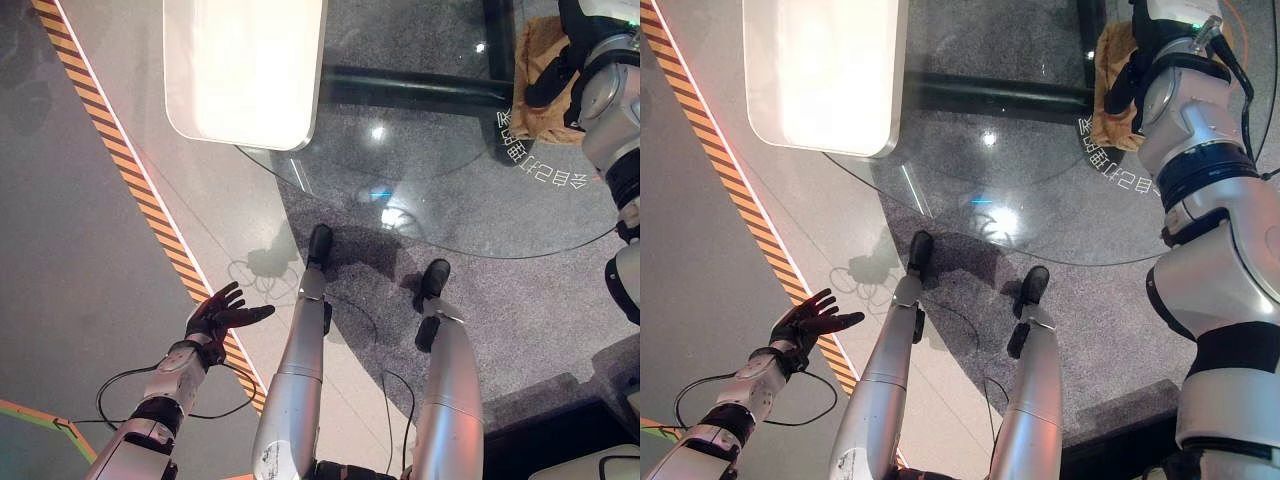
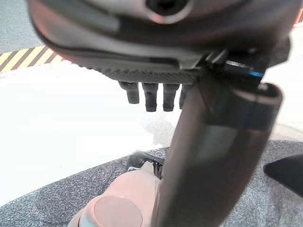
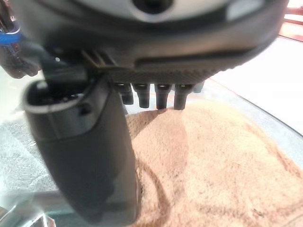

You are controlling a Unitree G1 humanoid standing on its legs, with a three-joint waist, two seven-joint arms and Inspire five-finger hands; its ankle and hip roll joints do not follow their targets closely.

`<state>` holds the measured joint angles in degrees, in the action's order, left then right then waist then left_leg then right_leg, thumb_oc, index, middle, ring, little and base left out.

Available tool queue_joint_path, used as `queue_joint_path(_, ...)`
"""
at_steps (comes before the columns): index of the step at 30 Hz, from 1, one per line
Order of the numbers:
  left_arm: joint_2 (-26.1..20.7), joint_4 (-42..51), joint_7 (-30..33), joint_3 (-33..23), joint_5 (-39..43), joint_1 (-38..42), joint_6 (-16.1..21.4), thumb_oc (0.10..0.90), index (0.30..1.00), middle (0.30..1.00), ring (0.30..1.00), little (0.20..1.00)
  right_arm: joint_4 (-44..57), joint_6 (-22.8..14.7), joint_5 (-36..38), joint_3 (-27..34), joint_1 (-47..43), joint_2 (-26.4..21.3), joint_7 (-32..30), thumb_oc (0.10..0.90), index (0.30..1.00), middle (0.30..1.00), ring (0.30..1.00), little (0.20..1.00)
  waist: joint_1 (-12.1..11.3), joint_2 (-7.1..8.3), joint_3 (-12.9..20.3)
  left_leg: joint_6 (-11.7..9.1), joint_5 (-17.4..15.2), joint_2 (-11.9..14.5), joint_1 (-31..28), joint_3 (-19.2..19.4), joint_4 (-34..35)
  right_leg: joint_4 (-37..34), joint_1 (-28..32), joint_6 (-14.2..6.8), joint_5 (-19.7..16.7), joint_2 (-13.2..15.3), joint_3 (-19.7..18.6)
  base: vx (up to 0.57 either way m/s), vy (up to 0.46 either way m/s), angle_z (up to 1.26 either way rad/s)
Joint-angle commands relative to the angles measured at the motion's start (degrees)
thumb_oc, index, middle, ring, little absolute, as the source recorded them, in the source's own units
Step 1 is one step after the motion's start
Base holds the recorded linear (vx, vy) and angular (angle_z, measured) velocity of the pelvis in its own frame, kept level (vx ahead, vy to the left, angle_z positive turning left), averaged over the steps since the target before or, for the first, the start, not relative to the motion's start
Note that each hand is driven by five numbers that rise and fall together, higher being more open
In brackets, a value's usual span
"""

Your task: Wipe the table with a cloth and put it in the basket.

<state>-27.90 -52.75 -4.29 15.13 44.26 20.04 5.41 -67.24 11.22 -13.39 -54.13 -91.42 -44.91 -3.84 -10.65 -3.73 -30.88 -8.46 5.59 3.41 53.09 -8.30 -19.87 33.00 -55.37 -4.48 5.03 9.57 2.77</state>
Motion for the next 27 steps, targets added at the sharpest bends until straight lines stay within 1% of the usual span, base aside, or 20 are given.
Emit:
queue_joint_path(1, -1.71, -1.15, 0.13, 0.66, 0.82, -3.59, 0.36, 0.800, 0.900, 0.900, 0.900, 0.900, -2.13, 0.09, -2.24, -2.86, -4.45, -4.39, -1.41, 0.800, 0.900, 0.900, 0.900, 0.900, 1.08, -3.07, 1.08, 6.11, -3.18, -5.10, 0.92, 3.40, -1.08, -4.59, 0.86, 2.93, -1.05, -3.59, 6.22, 0.00, 0.000, 0.00)
queue_joint_path(7, -1.55, -1.13, 0.03, 0.72, 0.68, -3.73, 0.78, 0.800, 0.900, 0.900, 0.900, 0.900, -2.38, -0.19, -3.46, -3.35, -4.71, -4.31, -1.19, 0.800, 0.900, 0.900, 0.900, 0.900, 1.06, -3.22, 1.08, 6.07, -2.93, -5.04, 0.94, 3.45, -0.53, -4.72, 0.60, 2.85, -1.22, -3.59, 6.30, 0.00, 0.000, 0.00)
queue_joint_path(15, -1.67, -0.63, 0.33, 0.83, 1.09, -3.52, 0.62, 0.800, 0.900, 0.900, 0.900, 0.900, -2.28, 0.79, -3.60, -3.93, -4.76, -4.29, 0.18, 0.800, 0.900, 0.900, 0.900, 0.900, 1.05, -3.29, 1.08, 6.01, -2.68, -4.96, 0.94, 3.50, -0.01, -4.99, 0.48, 2.85, -1.30, -3.63, 6.38, 0.00, 0.000, 0.00)
queue_joint_path(16, -1.70, -0.61, 0.31, 0.79, 1.05, -3.52, 0.69, 0.800, 0.900, 0.900, 0.900, 0.900, -2.25, 0.89, -3.77, -3.83, -4.63, -4.30, 0.55, 0.605, 0.733, 0.733, 0.733, 0.705, 1.01, -3.29, 1.08, 5.99, -2.61, -4.97, 1.07, 3.53, 0.00, -5.04, 0.41, 2.81, -1.37, -3.57, 6.48, 0.00, 0.000, 0.00)
queue_joint_path(17, -1.79, -0.47, 0.26, 0.72, 1.02, -3.61, 0.69, 0.800, 0.900, 0.900, 0.900, 0.900, -2.26, 0.69, -3.86, -3.84, -4.50, -4.38, 1.01, 0.100, 0.300, 0.300, 0.300, 0.200, 0.97, -3.31, 1.08, 5.98, -2.56, -4.97, 1.10, 3.55, 0.05, -5.08, 0.37, 2.80, -1.42, -3.55, 6.53, 0.00, 0.000, 0.00)
queue_joint_path(19, -1.93, -0.49, 0.19, 0.67, 1.08, -3.61, 0.63, 0.800, 0.900, 0.900, 0.900, 0.900, -2.24, 0.85, -4.36, -3.78, -4.41, -4.37, 2.33, 0.100, 0.300, 0.300, 0.300, 0.200, 0.98, -3.36, 1.08, 5.96, -2.53, -4.97, 1.21, 3.55, -0.05, -4.92, 0.22, 2.78, -1.44, -3.49, 6.54, 0.00, 0.000, 0.00)
queue_joint_path(27, -1.97, -0.28, 0.37, 0.76, 1.12, -3.33, 0.53, 0.800, 0.900, 0.900, 0.900, 0.900, -2.33, 0.78, -4.49, -3.92, -4.29, -4.23, 1.89, 0.100, 0.300, 0.300, 0.300, 0.200, 1.06, -3.58, 1.08, 5.92, -2.42, -4.86, 0.98, 3.62, 0.48, -5.40, 0.27, 2.71, -1.62, -3.39, 6.46, 0.00, 0.000, 0.00)
